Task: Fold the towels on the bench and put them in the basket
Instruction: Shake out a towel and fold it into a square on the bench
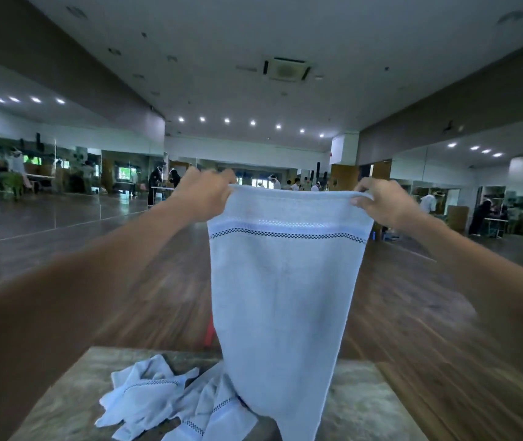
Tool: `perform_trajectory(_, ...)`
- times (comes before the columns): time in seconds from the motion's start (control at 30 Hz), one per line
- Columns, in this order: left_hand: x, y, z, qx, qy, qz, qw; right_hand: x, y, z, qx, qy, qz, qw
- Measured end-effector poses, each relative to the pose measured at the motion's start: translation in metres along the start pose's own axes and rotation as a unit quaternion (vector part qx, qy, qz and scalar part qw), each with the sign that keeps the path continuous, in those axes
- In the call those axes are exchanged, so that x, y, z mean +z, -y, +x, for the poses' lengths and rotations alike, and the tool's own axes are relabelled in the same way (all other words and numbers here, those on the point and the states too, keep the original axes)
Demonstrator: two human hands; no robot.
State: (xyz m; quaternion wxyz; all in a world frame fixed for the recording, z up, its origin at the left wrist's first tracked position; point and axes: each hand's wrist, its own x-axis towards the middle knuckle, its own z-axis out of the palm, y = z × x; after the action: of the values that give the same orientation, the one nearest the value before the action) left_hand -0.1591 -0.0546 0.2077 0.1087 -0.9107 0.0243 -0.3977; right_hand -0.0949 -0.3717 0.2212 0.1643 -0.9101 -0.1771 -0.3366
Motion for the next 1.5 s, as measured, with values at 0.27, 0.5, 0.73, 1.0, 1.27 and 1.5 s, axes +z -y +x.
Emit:
perform_trajectory(0.27,-0.048,0.022,0.029,-0.017,-0.050,0.021,0.998,-0.040,0.005,0.014,-0.011,-0.084,-0.015,0.996)
perform_trajectory(0.5,-0.052,0.030,0.020,-0.028,-0.051,0.005,0.998,-0.055,0.010,0.017,-0.037,-0.051,0.003,0.998)
perform_trajectory(0.73,-0.072,0.051,0.013,-0.065,0.069,-0.200,0.975,-0.070,0.015,0.013,-0.026,0.086,0.149,0.985)
perform_trajectory(1.0,-0.046,0.076,0.005,-0.061,0.269,-0.251,0.928,-0.046,0.011,0.027,0.010,0.263,0.156,0.952)
perform_trajectory(1.27,0.019,0.065,0.012,-0.115,0.100,-0.185,0.971,0.017,0.015,0.049,0.001,0.101,0.080,0.992)
perform_trajectory(1.5,-0.029,0.058,0.036,-0.142,-0.150,-0.134,0.969,-0.018,0.022,0.064,-0.023,-0.101,0.143,0.984)
